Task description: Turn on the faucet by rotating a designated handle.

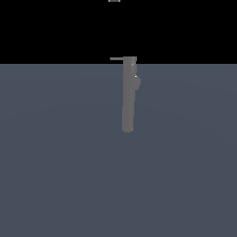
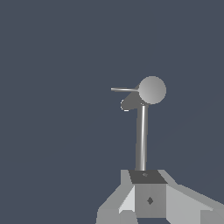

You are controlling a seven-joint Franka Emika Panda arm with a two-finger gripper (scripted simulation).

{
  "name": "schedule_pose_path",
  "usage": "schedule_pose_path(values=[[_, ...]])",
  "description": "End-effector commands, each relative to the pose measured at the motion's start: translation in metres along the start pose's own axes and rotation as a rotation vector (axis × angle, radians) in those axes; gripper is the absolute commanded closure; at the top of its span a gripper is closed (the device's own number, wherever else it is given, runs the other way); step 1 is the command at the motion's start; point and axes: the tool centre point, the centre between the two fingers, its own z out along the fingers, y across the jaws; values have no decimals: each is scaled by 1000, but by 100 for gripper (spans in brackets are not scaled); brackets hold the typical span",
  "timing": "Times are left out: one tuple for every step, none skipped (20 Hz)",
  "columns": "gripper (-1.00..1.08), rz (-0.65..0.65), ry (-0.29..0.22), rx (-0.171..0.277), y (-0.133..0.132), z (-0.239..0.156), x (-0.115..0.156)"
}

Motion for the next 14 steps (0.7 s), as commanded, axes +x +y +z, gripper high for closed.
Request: schedule_pose_path(values=[[108, 5, -3, 3, 0, 14, 19], [108, 7, -5, 4, 0, 20, 27], [108, 9, -6, 6, 0, 27, 34], [108, 11, -7, 7, 1, 33, 42], [108, 13, -9, 8, 1, 40, 49], [108, 15, -10, 10, 1, 47, 56], [108, 17, -12, 11, 1, 54, 63], [108, 19, -13, 12, 1, 61, 69], [108, 21, -14, 13, 1, 68, 76], [108, 23, -16, 15, 1, 75, 82], [108, 25, -17, 16, 2, 81, 87], [108, 27, -18, 17, 2, 88, 92], [108, 28, -19, 18, 2, 93, 97], [108, 30, -20, 19, 2, 99, 101]])
